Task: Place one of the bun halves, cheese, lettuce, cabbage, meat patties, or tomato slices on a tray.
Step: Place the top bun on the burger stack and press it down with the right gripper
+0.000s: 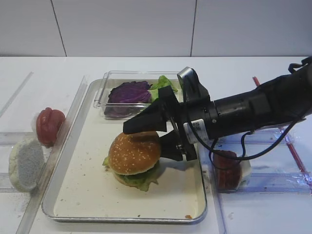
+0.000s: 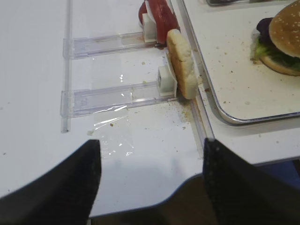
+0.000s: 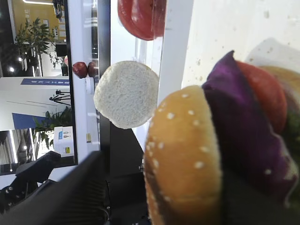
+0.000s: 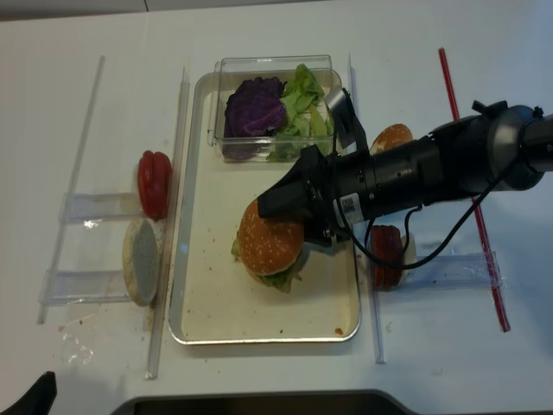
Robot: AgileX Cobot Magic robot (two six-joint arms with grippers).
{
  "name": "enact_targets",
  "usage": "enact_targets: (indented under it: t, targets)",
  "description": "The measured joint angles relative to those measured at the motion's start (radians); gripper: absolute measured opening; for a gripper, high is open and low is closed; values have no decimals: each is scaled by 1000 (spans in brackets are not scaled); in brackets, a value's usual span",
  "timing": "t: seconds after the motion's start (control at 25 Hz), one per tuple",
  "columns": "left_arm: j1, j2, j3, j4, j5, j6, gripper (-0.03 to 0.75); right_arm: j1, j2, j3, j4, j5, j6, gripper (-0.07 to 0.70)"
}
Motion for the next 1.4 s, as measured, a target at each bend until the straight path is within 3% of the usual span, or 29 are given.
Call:
enact_targets:
  t: [0.12,0.32,1.4]
  targets:
    - [0,0,0,0,0,0,429,0,0,0,3,3,0,568]
    - [0,0,0,0,0,0,428,0,0,-2,4,6,-3,591]
    - [0,0,0,0,0,0,428,-38,-2,-2,-36,6,21,552]
